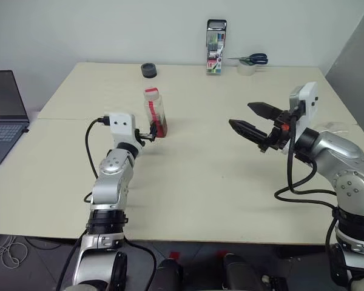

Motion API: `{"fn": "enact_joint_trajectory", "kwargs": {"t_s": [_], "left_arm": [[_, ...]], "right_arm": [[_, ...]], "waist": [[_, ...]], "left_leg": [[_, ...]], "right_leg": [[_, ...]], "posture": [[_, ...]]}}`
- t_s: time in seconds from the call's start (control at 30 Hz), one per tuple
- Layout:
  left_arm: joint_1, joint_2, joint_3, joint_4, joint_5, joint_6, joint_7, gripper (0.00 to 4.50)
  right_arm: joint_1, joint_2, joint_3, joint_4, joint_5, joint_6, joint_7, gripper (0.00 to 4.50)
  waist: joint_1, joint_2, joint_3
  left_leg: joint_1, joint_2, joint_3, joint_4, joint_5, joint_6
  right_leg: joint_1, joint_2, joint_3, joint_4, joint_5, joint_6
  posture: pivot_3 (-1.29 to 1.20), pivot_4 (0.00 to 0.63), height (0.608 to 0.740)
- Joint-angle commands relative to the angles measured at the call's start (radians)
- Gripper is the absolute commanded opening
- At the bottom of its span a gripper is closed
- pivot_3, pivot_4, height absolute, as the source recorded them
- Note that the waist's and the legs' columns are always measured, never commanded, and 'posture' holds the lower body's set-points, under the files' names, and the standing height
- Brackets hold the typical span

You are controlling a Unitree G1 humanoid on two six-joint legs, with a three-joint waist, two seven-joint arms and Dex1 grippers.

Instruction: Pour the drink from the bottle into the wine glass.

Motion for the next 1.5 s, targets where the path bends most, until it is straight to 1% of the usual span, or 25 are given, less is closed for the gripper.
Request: {"fn": "enact_joint_trajectory", "kwargs": {"t_s": [0.03, 0.27, 0.63, 1.07, 1.17, 1.33, 1.4, 1.5], "left_arm": [[-0.090, 0.002, -0.011, 0.100, 0.020, -0.092, -0.018, 4.48], [-0.202, 0.006, -0.012, 0.311, 0.026, -0.203, -0.045, 4.48], [-0.241, 0.001, -0.012, 0.410, 0.024, -0.271, -0.066, 4.48], [-0.385, -0.031, -0.002, 0.706, 0.039, -0.443, -0.048, 4.48], [-0.394, -0.025, 0.001, 0.734, 0.039, -0.470, -0.047, 3.88], [-0.398, -0.010, 0.004, 0.758, 0.037, -0.495, -0.055, 2.37], [-0.400, -0.003, 0.007, 0.761, 0.037, -0.501, -0.056, 1.91], [-0.404, 0.003, 0.008, 0.760, 0.035, -0.501, -0.054, 1.90]], "right_arm": [[0.001, 0.010, -0.003, -0.019, -0.004, -0.031, -0.014, 4.50], [0.002, 0.021, -0.009, -0.024, -0.010, -0.033, -0.039, 4.50], [0.006, 0.024, -0.014, -0.046, 0.000, -0.029, -0.069, 4.50], [-0.001, 0.024, -0.019, -0.059, 0.007, -0.016, -0.103, 4.50], [0.000, 0.026, -0.018, -0.067, 0.013, -0.012, -0.111, 4.50], [0.005, 0.025, -0.016, -0.071, 0.018, -0.010, -0.120, 4.50], [0.005, 0.025, -0.015, -0.071, 0.019, -0.011, -0.123, 4.50], [0.004, 0.027, -0.014, -0.070, 0.023, -0.012, -0.128, 4.50]], "waist": [[0.000, 0.000, 0.000], [-0.002, 0.000, 0.000], [-0.002, 0.000, 0.000], [-0.002, 0.000, 0.000], [-0.002, 0.000, 0.000], [-0.002, 0.000, 0.000], [-0.004, 0.000, 0.000], [-0.005, 0.000, 0.000]], "left_leg": [[0.000, 0.000, 0.000, 0.000, 0.000, 0.000], [0.000, 0.000, 0.001, 0.000, 0.000, 0.000], [-0.001, 0.000, 0.001, 0.000, 0.000, 0.000], [-0.001, -0.001, 0.002, 0.000, 0.000, 0.000], [-0.001, -0.001, 0.002, 0.000, 0.000, 0.000], [-0.001, -0.001, 0.002, 0.000, 0.000, 0.000], [-0.001, -0.001, 0.002, 0.000, 0.000, 0.000], [-0.002, -0.001, 0.002, 0.000, 0.000, 0.000]], "right_leg": [[0.000, 0.000, 0.000, 0.000, 0.000, 0.000], [-0.002, 0.000, 0.000, 0.000, 0.000, 0.000], [-0.003, 0.000, 0.001, 0.001, 0.000, 0.000], [-0.003, 0.000, 0.001, 0.001, 0.000, 0.000], [-0.004, 0.000, 0.001, 0.001, 0.000, 0.000], [-0.004, 0.000, 0.001, 0.001, 0.000, 0.000], [-0.004, 0.000, 0.001, 0.002, 0.000, 0.000], [-0.004, 0.000, 0.002, 0.002, 0.000, 0.000]], "posture": [[0.00, 0.150, 0.740], [0.00, 0.150, 0.740], [0.00, 0.150, 0.740], [0.00, 0.150, 0.740], [0.00, 0.150, 0.740], [0.00, 0.150, 0.740], [0.00, 0.150, 0.740], [0.00, 0.150, 0.740]]}}
